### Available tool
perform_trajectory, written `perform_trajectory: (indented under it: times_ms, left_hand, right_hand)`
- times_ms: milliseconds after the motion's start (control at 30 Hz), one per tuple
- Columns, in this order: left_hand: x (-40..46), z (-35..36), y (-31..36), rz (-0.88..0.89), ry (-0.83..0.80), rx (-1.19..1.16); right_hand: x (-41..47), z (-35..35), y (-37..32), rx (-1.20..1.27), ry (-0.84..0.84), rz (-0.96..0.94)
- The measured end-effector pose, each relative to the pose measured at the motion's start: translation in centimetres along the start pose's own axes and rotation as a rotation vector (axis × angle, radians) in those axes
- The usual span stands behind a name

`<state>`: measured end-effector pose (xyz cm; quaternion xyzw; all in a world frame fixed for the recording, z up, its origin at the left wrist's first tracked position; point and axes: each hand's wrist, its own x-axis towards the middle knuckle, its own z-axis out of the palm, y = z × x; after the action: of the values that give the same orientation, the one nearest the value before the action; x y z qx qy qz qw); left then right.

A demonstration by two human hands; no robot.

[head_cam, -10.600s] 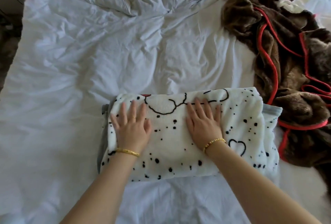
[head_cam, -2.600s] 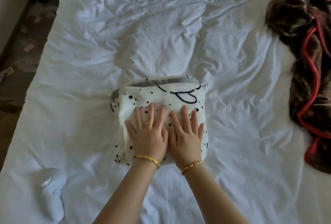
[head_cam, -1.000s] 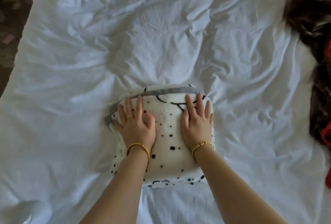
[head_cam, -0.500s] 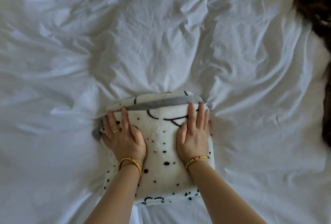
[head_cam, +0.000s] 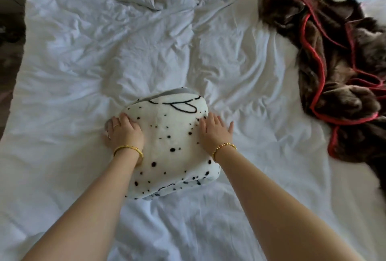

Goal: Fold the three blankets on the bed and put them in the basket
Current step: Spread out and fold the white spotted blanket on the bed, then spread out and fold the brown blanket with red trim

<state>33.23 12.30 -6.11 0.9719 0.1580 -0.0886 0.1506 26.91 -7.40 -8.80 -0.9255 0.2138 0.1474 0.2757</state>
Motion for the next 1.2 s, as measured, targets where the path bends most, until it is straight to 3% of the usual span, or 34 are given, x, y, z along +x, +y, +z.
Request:
perform_trajectory:
  times_ms: [67,267,533,700,900,967,1067,1200]
  left_hand:
    - [-2.0,-1.7,2.2,0.087,0.064,0.034]
    - [-10.8,-1.4,10.7,0.632,0.151,0.131]
    - [-24.3,7.5,21.7,0.819,-0.044,0.215]
    - [-33.1,14.1,29.2,0.816,-0.266,0.208]
    - [-42.2,19.7,34.9,0.592,-0.754,-0.076]
    - [-43.4,20.8,35.8,0.426,-0.802,-0.173]
    - [-43.2,21.6,36.8,0.169,-0.774,-0.404]
    - [-42.5,22.3,37.5,0.096,-0.777,-0.478]
  right_hand:
    - [-1.9,-1.5,1.1,-0.041,0.024,-0.023]
    - [-5.8,-6.5,6.7,-0.078,0.125,-0.04]
    - [-9.1,-14.3,23.9,-0.168,0.247,0.08]
    - [-12.4,-19.3,37.3,-0.261,0.302,0.252]
    - [-15.4,-20.9,47.2,-0.186,-0.03,0.449]
    - [-15.7,-20.5,48.1,-0.112,-0.028,0.376]
    - [-15.9,-19.6,48.4,0.022,0.111,0.24]
    - [-15.9,-19.0,47.9,0.328,0.084,0.192]
